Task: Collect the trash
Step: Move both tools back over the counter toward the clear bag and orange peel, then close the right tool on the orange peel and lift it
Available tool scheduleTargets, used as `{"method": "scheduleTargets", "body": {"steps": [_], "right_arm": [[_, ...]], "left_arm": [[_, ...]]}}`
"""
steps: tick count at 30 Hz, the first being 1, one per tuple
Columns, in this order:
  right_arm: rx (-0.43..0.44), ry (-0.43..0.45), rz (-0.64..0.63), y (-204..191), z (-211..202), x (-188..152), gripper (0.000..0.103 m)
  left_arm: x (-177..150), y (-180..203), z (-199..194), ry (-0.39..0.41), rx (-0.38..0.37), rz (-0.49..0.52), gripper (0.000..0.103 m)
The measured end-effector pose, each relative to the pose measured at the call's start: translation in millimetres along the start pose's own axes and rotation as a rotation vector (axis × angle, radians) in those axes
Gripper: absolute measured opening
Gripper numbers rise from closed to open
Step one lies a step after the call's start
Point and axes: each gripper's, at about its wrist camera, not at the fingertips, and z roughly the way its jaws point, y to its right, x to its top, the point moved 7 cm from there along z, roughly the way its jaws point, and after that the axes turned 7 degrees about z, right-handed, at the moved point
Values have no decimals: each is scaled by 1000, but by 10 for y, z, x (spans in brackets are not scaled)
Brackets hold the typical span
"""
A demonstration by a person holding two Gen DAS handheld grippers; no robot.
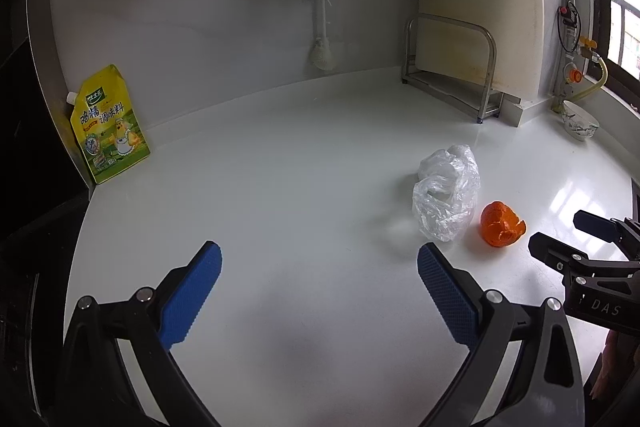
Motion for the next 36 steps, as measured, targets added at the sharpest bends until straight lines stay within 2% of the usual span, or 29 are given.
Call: {"method": "scheduleTargets", "body": {"steps": [8, 15, 30, 36], "right_arm": [[-56, -44, -59, -17, 245, 39, 84], [-51, -98, -72, -51, 432, 51, 84], [-75, -116, -146, -140, 603, 74, 83], [-25, -133, -137, -171, 587, 59, 55]], "left_arm": [[31, -36, 54, -4, 16, 9, 97], [13, -54, 93, -15, 19, 7, 97], [22, 2, 86, -14, 14, 22, 97], [23, 46, 94, -19, 4, 23, 97]]}}
